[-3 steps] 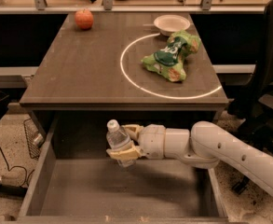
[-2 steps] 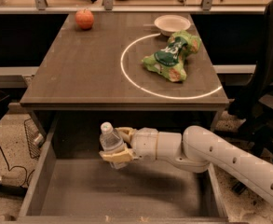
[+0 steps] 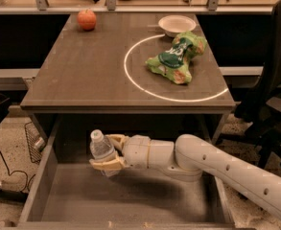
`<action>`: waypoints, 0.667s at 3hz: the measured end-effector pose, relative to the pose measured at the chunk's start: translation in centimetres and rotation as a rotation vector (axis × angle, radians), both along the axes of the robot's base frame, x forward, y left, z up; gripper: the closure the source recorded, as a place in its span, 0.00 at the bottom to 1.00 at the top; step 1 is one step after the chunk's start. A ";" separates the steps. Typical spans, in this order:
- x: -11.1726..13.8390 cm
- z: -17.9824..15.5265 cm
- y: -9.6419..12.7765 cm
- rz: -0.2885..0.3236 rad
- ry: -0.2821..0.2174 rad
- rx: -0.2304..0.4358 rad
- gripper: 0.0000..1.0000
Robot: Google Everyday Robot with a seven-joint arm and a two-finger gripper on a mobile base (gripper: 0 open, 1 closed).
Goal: Place blue plastic bottle into top drawer
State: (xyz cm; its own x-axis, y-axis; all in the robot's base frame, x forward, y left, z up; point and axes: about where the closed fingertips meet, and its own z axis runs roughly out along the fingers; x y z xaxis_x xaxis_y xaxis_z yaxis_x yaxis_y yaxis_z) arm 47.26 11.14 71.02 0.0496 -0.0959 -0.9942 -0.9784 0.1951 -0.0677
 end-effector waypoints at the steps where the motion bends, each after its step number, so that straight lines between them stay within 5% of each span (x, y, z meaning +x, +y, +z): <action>1: -0.3 -0.9 0.5 0.006 0.000 0.026 1.00; 2: -0.7 -1.8 0.4 0.000 0.003 0.067 1.00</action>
Offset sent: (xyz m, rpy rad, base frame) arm -0.0112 -0.0012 -0.0326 0.1202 0.0105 -0.0173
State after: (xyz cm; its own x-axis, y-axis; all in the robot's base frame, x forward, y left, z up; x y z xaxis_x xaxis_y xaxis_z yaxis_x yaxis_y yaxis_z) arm 46.53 11.53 69.19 0.0463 -0.0291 -0.9985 -0.9786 0.1995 -0.0512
